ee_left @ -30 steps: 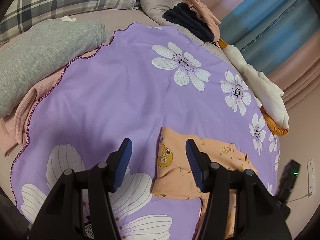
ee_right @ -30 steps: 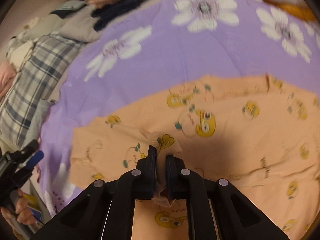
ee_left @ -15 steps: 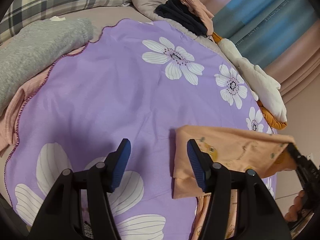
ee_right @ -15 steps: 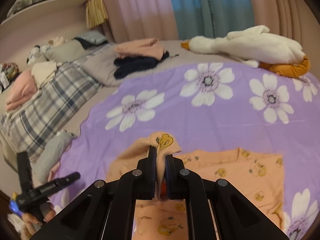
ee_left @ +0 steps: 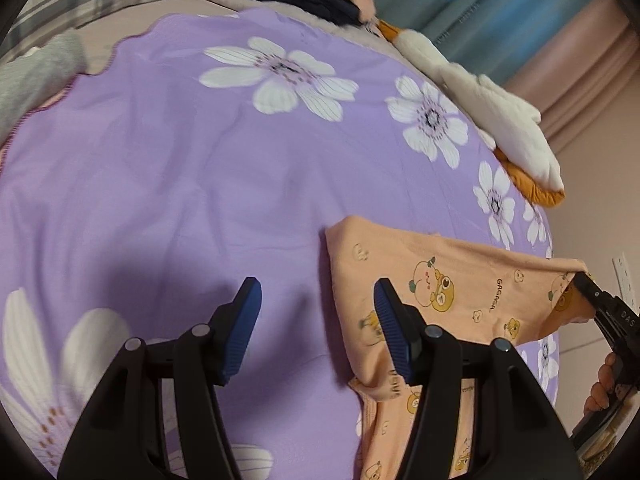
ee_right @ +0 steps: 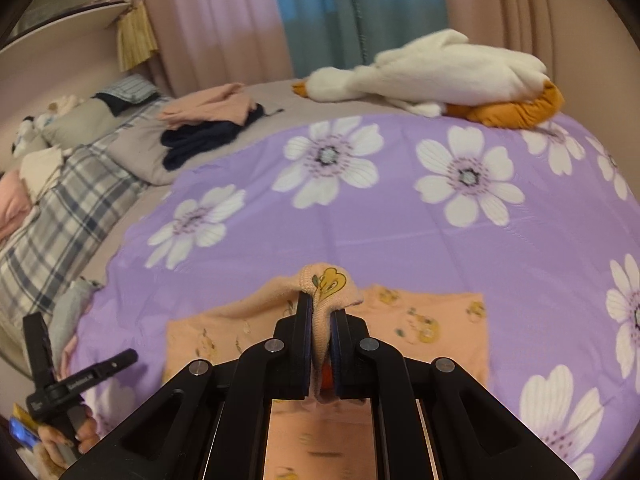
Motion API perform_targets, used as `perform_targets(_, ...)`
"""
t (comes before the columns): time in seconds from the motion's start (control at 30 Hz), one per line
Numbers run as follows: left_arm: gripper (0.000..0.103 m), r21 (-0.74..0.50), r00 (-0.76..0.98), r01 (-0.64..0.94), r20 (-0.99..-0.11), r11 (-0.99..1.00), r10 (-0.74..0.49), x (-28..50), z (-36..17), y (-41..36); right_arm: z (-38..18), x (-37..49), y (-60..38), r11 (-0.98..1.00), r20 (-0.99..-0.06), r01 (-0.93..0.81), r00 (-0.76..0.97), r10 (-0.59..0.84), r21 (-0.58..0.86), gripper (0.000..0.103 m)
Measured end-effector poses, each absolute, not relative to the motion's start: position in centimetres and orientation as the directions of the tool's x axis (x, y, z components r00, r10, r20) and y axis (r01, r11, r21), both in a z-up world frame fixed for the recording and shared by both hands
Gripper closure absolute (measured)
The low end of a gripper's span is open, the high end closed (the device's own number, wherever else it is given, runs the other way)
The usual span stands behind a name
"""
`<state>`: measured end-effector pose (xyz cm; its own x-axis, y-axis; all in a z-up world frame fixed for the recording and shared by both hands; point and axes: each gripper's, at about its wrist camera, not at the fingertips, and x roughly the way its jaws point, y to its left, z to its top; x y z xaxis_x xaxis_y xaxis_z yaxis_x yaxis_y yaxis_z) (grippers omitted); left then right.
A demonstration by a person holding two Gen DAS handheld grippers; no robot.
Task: Fold small clothes
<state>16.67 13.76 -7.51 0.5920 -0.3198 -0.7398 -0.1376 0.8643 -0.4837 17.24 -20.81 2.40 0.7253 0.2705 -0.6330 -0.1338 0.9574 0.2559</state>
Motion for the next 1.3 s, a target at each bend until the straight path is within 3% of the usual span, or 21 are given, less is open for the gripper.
perform_targets(0.27, 0.047, -0.515, 0.566, -0.086, -0.730, 0.853, -0.384, 18.5, -9.2, 11.2, -1.2, 18.5, -25.4, 0.965, -0.705, -0.024, 0.678, 0.208, 0.262, 0.094)
perform_targets(0.47, 0.056, -0.517, 0.543, -0.051, -0.732, 0.854, -0.411, 19.3, -10.2, 9.6, -5.4, 20.2, -28.1, 0.962, -0.779, 0.053, 0.600, 0.183, 0.267, 0.094)
perform_targets(0.77, 0.056, -0.519, 0.526, 0.021, -0.721, 0.855, -0.450, 19.5, -10.9, 7.7, -9.0, 20.9, -30.7, 0.949, -0.818, 0.119, 0.544, 0.184, 0.292, 0.094)
perform_targets(1.0, 0.054, -0.399, 0.533, 0.038, -0.767, 0.916, -0.356, 19.5, -11.8, 6.2, -10.1, 20.8, -31.2, 0.951, -0.822, 0.084, 0.529, 0.210, 0.297, 0.093)
perform_targets(1.07, 0.054, -0.369, 0.537, 0.045, -0.774, 0.928, -0.334, 19.5, -11.9, 5.9, -9.1, 20.0, -31.7, 0.945, -0.813, 0.090, 0.540, 0.218, 0.313, 0.083)
perform_targets(1.13, 0.053, -0.363, 0.536, 0.042, -0.778, 0.931, -0.328, 19.7, -12.1, 6.0, -7.9, 19.0, -32.3, 0.945, -0.792, 0.092, 0.575, 0.206, 0.313, 0.065)
perform_targets(1.3, 0.053, -0.391, 0.539, 0.029, -0.769, 0.920, -0.344, 19.8, -12.3, 6.5, -6.2, 16.8, -33.9, 0.943, -0.767, 0.112, 0.615, 0.183, 0.314, 0.065)
